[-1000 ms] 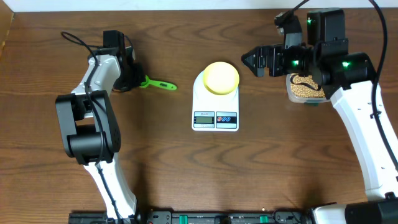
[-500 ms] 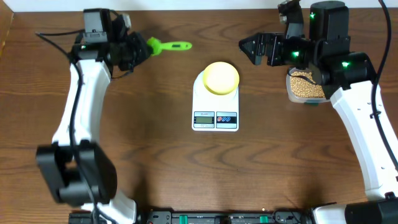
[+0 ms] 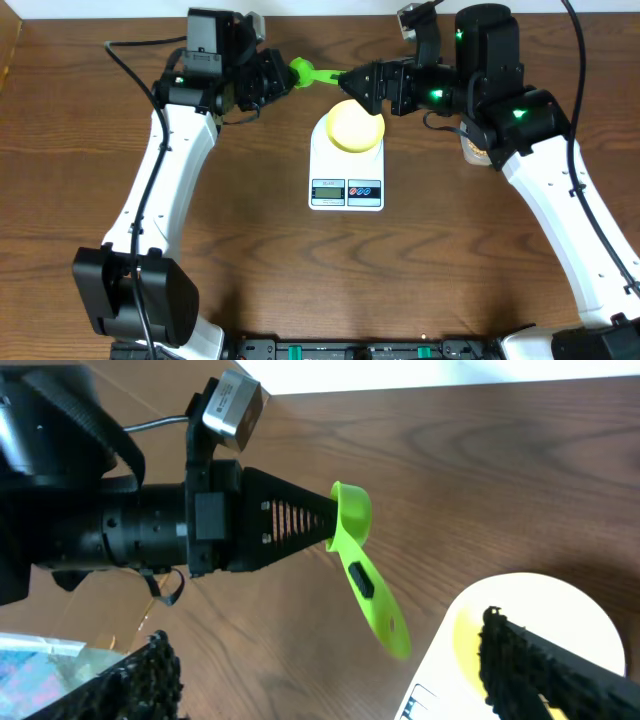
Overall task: Scoop item into bowl and weigh 50g on scale
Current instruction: 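Lift the scoop and pass its handle to the right gripper above the scale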
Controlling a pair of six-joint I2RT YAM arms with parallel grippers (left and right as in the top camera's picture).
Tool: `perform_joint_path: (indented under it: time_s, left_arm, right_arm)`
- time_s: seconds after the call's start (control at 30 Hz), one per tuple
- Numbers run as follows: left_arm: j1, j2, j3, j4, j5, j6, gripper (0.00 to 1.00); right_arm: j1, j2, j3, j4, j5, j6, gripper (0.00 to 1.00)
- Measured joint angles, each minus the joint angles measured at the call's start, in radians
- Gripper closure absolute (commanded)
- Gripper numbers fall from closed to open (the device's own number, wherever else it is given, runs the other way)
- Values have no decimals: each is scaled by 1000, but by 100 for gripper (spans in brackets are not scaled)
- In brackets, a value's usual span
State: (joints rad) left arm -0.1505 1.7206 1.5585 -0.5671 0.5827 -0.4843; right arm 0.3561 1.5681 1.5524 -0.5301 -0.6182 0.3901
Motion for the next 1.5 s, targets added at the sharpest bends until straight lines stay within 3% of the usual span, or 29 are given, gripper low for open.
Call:
perform_joint_path:
  time_s: [0.23, 0.6, 0.83, 1.0, 1.2, 1.4, 1.43, 1.5]
  left_arm:
    - [-20, 0, 0, 42, 64, -13, 93]
    - [-20, 0, 0, 53, 154, -17, 93]
    - [-20, 0, 0, 53, 181, -16, 93]
    - [-20, 0, 0, 64, 220, -13, 93]
    - [-20, 0, 0, 64, 228, -3, 93]
    - [-20, 0, 0, 64, 228, 30, 93]
    - [-20, 0, 0, 64, 228, 39, 89]
    - [-20, 0, 0, 64, 230, 64, 71]
  right_arm:
    - [2, 23, 0, -1, -7, 16, 21]
    - [7, 36, 0, 13, -11, 24, 46]
    - [14, 36, 0, 13, -10, 27, 53]
    - [14, 36, 0, 14, -6, 25, 82]
    - [14, 36, 0, 15, 1, 26, 99]
    - [14, 36, 0, 14, 3, 27, 99]
    - [14, 36, 0, 14, 3, 27, 99]
    - [14, 36, 0, 15, 7, 27, 99]
